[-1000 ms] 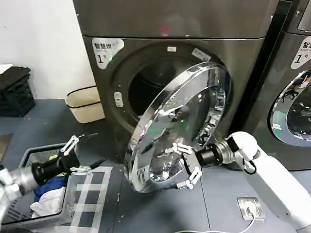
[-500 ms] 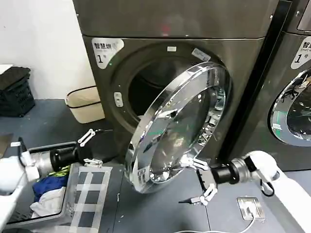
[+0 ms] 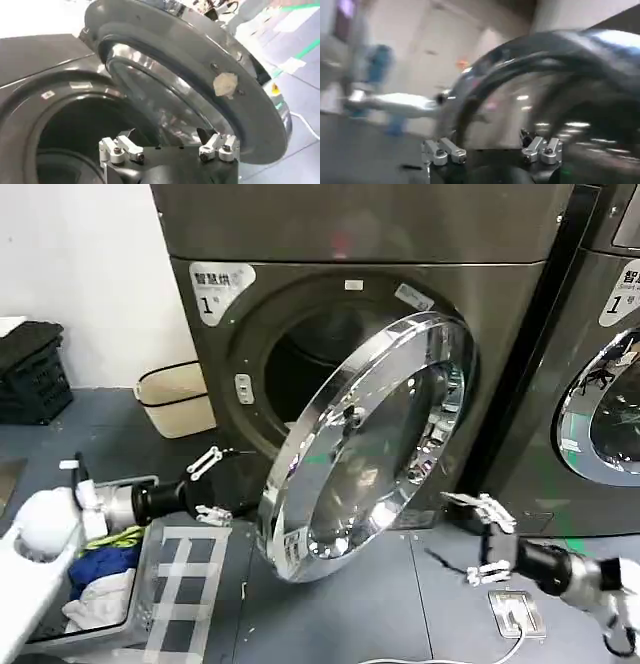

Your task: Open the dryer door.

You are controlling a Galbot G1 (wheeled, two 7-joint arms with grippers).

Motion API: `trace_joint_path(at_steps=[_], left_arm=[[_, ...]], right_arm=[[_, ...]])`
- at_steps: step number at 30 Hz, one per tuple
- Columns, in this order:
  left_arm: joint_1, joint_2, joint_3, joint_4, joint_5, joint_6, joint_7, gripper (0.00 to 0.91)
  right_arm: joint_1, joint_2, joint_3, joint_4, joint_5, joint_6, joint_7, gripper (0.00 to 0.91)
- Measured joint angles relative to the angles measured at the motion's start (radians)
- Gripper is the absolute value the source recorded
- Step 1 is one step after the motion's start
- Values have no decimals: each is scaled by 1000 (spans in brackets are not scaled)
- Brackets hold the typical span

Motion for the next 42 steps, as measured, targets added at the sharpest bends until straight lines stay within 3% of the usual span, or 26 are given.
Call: trace_joint_path(at_steps=[6,12,19,22,26,29,34,42], left_arm=[[-84,-20,110,31,-8,-33,6,907],[-169,-40,232,54,-28,-55,13,907],[-212,-46,328,35,-41,-63,17,907],[-217,-53,358,23,-41,-64,17,907],[-225,-69,392,12,-36,-62,16,907],[-236,-86,421,6,-28,-60,14,907],[-258,-125,477,16,-29,-58,22,907],[-301,-215,570,52,4,-49,20,907]], right_arm=[[-145,157,158,59,37,49,27,907],[-220,296,267,103,-8,74,149,907],[-247,418,370,151,-192,-36,519,907],[-250,460,411,165,-270,-119,709,907],[-239,509,468,163,-319,-239,893,907],[-225,540,523,145,-380,-295,997,907],[-208,570,627,95,-415,-317,1060,907],[-178,570,786,-31,-485,-295,1044,907]])
